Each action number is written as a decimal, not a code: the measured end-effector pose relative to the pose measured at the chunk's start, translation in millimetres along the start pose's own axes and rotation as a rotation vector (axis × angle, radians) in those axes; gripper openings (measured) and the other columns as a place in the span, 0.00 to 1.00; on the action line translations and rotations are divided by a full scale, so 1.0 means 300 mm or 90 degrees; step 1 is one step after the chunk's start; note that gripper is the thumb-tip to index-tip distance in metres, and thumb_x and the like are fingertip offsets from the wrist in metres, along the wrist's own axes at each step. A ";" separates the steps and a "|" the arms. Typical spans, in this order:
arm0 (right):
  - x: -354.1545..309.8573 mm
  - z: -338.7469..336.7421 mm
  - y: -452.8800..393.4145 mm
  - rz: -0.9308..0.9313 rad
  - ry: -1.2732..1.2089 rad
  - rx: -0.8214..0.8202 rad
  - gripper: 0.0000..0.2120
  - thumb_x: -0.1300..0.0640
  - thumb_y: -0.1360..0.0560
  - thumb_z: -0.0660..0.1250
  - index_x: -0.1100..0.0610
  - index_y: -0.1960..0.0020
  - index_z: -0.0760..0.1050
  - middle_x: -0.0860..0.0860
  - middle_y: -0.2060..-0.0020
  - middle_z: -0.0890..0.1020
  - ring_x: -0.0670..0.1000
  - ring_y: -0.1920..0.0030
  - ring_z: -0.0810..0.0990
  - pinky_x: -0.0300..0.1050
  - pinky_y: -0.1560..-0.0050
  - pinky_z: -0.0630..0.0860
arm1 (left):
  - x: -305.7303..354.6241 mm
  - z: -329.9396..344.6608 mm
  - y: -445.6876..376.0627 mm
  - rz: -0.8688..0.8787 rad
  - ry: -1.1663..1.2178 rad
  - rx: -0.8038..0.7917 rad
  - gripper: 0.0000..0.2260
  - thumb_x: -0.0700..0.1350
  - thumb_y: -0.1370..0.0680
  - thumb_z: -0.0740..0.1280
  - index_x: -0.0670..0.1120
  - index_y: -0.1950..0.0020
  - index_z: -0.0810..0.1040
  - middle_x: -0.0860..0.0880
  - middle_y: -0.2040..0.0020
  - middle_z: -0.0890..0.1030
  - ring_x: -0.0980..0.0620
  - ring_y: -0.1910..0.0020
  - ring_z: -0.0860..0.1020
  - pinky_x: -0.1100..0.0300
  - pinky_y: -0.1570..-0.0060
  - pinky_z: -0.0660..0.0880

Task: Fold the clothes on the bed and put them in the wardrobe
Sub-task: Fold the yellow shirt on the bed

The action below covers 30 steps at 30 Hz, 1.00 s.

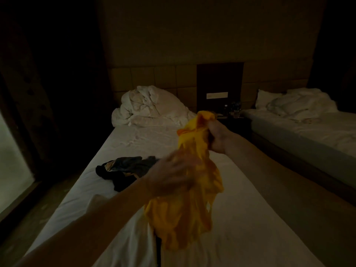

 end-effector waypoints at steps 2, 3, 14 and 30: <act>0.024 0.045 -0.023 0.020 0.017 -0.047 0.18 0.50 0.21 0.64 0.60 0.37 0.73 0.63 0.40 0.80 0.62 0.43 0.81 0.57 0.50 0.81 | 0.074 0.039 -0.057 0.176 -0.052 -0.088 0.16 0.45 0.18 0.60 0.47 0.29 0.70 0.45 0.32 0.73 0.45 0.33 0.72 0.46 0.30 0.64; 0.037 0.066 -0.028 0.027 0.026 -0.069 0.16 0.52 0.22 0.64 0.61 0.39 0.74 0.64 0.39 0.78 0.63 0.42 0.80 0.58 0.50 0.80 | 0.087 0.070 -0.067 0.176 -0.067 -0.127 0.17 0.43 0.18 0.60 0.46 0.29 0.70 0.45 0.33 0.75 0.46 0.33 0.73 0.47 0.29 0.64; 0.187 -0.044 -0.043 0.058 0.281 -0.131 0.19 0.41 0.32 0.66 0.52 0.47 0.78 0.51 0.48 0.79 0.51 0.47 0.77 0.48 0.50 0.70 | -0.046 0.046 -0.041 -0.305 0.010 -0.410 0.15 0.41 0.19 0.57 0.49 0.33 0.69 0.48 0.39 0.74 0.44 0.45 0.76 0.54 0.56 0.69; 0.634 0.016 -0.031 -0.033 0.558 -0.191 0.24 0.43 0.30 0.75 0.52 0.40 0.74 0.48 0.46 0.82 0.47 0.47 0.81 0.44 0.46 0.78 | -0.190 0.035 0.054 -0.849 0.235 -0.022 0.15 0.41 0.23 0.64 0.49 0.68 0.64 0.50 0.73 0.68 0.53 0.75 0.67 0.58 0.75 0.61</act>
Point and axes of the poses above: each hand's wrist, its own y-axis away from the middle knuckle, its own z-axis out of the palm, x = y × z, the point moved 2 cm from there along -y, towards the middle knuckle
